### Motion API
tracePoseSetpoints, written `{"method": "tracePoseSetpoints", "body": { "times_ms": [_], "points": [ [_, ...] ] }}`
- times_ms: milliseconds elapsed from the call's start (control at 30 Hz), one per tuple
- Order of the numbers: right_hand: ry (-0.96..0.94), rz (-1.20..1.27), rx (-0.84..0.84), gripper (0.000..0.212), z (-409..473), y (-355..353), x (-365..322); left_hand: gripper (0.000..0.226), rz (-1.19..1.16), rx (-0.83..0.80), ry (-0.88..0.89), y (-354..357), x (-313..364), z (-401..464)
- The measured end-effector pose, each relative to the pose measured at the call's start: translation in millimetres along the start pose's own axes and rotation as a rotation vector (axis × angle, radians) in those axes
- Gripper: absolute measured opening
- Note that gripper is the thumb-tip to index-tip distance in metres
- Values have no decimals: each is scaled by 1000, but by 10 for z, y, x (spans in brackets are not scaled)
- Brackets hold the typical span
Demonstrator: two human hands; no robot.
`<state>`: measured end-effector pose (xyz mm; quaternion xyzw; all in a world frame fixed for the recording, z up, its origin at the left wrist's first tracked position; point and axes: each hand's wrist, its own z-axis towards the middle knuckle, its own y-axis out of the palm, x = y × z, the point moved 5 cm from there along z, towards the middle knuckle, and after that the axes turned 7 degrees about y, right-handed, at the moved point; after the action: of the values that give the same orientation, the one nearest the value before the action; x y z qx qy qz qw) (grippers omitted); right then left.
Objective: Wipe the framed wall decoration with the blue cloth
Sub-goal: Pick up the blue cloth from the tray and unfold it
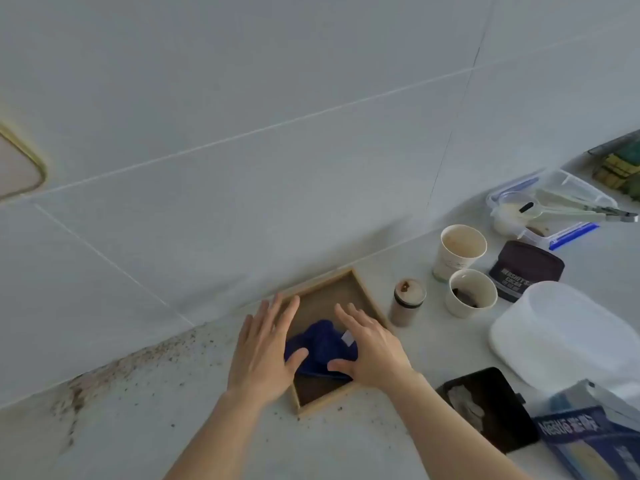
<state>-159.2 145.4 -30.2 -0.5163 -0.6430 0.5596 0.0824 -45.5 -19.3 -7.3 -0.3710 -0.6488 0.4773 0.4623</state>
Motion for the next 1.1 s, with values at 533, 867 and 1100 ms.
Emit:
{"method": "tracePoseSetpoints", "body": {
  "times_ms": [533,867,1100],
  "points": [
    [6,-65,107,31,45,143,252,41,-24,-43,-47,603,332,201],
    [-46,-86,222,23,-67,-251,-8,23,17,81,-61,22,269,192],
    [-114,-91,384,19,-200,-829,-480,18,47,197,8,-825,268,134]
  ]
}}
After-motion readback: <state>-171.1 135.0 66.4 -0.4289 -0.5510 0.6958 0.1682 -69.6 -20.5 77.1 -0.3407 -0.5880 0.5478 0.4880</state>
